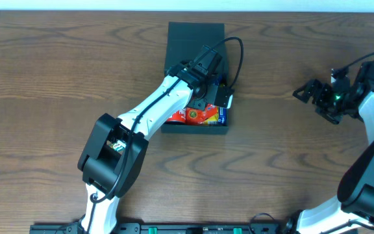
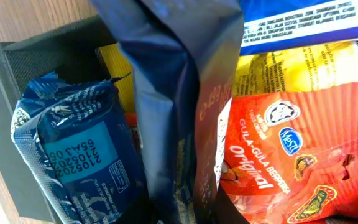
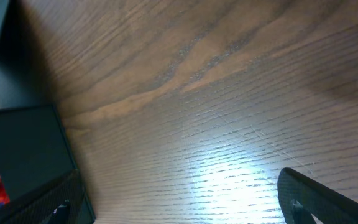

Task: Pack container
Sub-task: 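Open the left gripper and lift it out of the box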

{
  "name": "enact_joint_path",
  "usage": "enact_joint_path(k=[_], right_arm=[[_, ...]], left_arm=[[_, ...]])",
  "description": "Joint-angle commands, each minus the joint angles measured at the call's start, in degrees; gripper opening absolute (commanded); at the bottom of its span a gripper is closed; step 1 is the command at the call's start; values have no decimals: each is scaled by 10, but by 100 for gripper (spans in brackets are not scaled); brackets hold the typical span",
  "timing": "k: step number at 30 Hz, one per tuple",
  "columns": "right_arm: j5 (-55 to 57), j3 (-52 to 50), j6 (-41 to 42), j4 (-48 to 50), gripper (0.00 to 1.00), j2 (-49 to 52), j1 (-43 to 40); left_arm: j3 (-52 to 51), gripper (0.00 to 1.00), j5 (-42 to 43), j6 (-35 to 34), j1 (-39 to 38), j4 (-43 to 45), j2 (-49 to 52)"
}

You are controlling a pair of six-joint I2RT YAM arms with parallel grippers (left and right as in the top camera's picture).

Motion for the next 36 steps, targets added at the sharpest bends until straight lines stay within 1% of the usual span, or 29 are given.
enact_joint_path(k=[1,3,6,8,9,11,17,21,23,26,27,28,29,31,33,36], right_arm=[[0,10,-9,-2,99,-14,3],[0,10,-9,-2,99,-14,3],[0,10,-9,-2,99,-14,3],[0,10,-9,-2,99,-14,3],[0,10,-9,-2,99,-14,3],[0,10,-9,-2,99,-14,3],[0,10,-9,-2,99,-14,3],[0,10,-9,-2,99,-14,3],[0,10,-9,-2,99,-14,3],[0,10,-9,-2,99,-14,3],[0,10,-9,-2,99,-14,3],[0,10,-9,-2,99,-14,3],[0,10,-9,-2,99,-14,3],[0,10,-9,-2,99,-14,3],[0,10,-9,-2,99,-14,3],[0,10,-9,-2,99,-14,3]], left_arm=[[10,17,-24,8,9,3,14],[10,20,-24,8,9,4,14],[10,35,-26,8,9,7,14],[10,38,-37,6,8,13,13],[10,42,-50,-4,8,23,12],[11,47,-68,-36,8,44,4],[16,48,-70,-91,4,45,-42],[16,45,-66,-127,-4,38,-71],[16,40,-57,-127,-8,30,-86],[16,38,-31,-127,-8,33,-100],[16,33,-20,-128,-8,37,-102],[16,25,-9,-134,-8,41,-102],[16,13,3,-141,-8,46,-99],[15,6,35,-159,-8,58,-89],[15,6,48,-188,-8,78,-72],[15,6,45,-270,-6,146,-40]])
